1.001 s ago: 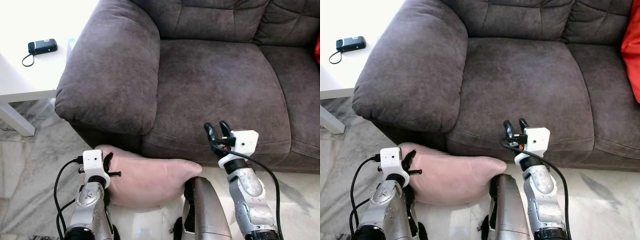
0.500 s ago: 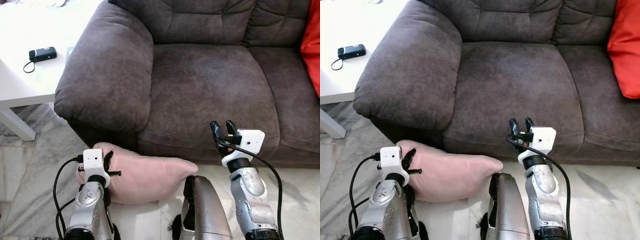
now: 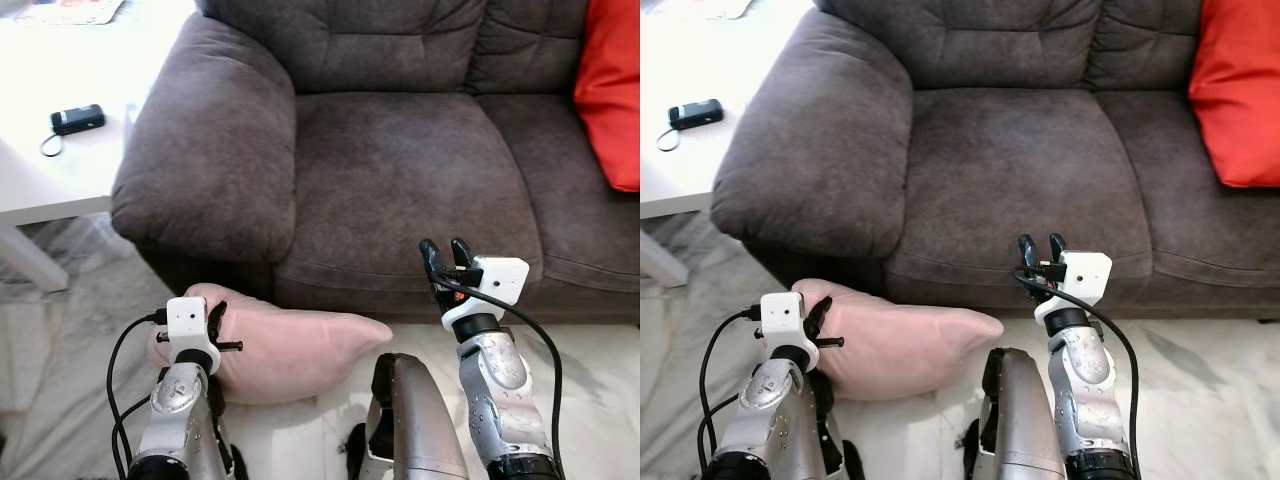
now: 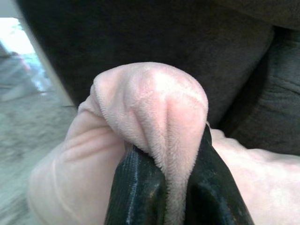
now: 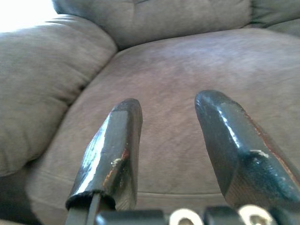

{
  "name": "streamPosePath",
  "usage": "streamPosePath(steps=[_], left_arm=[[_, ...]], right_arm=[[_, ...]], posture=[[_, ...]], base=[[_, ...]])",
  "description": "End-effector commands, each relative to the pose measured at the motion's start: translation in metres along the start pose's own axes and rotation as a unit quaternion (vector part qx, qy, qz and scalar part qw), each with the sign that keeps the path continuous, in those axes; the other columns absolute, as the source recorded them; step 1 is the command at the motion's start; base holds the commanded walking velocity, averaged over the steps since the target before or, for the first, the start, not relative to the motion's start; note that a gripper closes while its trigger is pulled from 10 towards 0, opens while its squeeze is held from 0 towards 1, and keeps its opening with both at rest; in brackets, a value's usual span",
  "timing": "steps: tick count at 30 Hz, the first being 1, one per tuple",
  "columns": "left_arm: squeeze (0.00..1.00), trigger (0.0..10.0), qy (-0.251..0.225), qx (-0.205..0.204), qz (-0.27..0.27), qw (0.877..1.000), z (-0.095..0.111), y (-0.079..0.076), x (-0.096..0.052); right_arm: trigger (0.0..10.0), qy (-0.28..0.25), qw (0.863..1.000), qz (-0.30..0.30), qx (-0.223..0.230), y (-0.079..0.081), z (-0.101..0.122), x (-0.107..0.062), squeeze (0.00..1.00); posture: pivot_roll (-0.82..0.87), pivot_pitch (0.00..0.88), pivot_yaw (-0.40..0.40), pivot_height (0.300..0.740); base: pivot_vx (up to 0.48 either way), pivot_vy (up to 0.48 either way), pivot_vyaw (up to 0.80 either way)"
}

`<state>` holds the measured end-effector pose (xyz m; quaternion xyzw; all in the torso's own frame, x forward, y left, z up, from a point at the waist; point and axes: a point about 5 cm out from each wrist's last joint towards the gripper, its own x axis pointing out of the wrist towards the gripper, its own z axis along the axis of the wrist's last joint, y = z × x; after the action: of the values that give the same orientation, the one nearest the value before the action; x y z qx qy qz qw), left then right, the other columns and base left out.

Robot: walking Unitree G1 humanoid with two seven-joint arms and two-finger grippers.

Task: Move the pillow to the sofa from floor

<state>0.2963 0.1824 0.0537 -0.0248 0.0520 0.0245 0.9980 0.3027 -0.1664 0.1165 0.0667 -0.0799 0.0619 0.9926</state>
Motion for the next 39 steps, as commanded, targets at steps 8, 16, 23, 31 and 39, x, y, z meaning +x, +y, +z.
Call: streamPosePath(steps=[8, 16, 23, 31, 39], left_arm=[[0.0, 10.0, -0.067, 0.006, 0.014, 0.998, 0.029, 0.0067, 0.0061], [0.0, 10.0, -0.068, 0.006, 0.013, 0.998, 0.0292, 0.0063, 0.0062], [0.0, 10.0, -0.068, 0.006, 0.013, 0.998, 0.0298, 0.0063, 0.006], [0.0, 10.0, -0.071, 0.005, 0.015, 0.997, 0.0313, 0.0052, 0.007], [0.0, 10.0, -0.086, 0.008, 0.008, 0.996, 0.0366, 0.0027, 0.0075]], right_arm=[[10.0, 0.008, 1.0, -0.005, 0.006, -0.0031, -0.0042, -0.0025, 0.0], [10.0, 0.009, 1.0, -0.005, 0.006, -0.0028, -0.005, -0.0025, 0.0], [10.0, 0.012, 1.0, -0.004, 0.005, -0.0023, -0.0068, -0.0031, 0.0], [10.0, 0.012, 1.0, -0.003, 0.004, -0.0021, -0.0073, -0.0022, 0.0], [10.0, 0.008, 1.0, -0.005, 0.005, -0.0023, -0.006, -0.0007, 0.0]], posture=[[-0.04, 0.116, -0.015, 0.498], [-0.05, 0.119, -0.014, 0.498], [-0.05, 0.119, -0.013, 0.498], [-0.05, 0.11, -0.013, 0.498], [-0.05, 0.1, -0.014, 0.498]], base=[[-0.326, 0.0, 0.0], [-0.329, 0.0, 0.0], [-0.322, 0.0, 0.0], [-0.118, 0.0, 0.0], [0.0, 0.0, 0.0]])
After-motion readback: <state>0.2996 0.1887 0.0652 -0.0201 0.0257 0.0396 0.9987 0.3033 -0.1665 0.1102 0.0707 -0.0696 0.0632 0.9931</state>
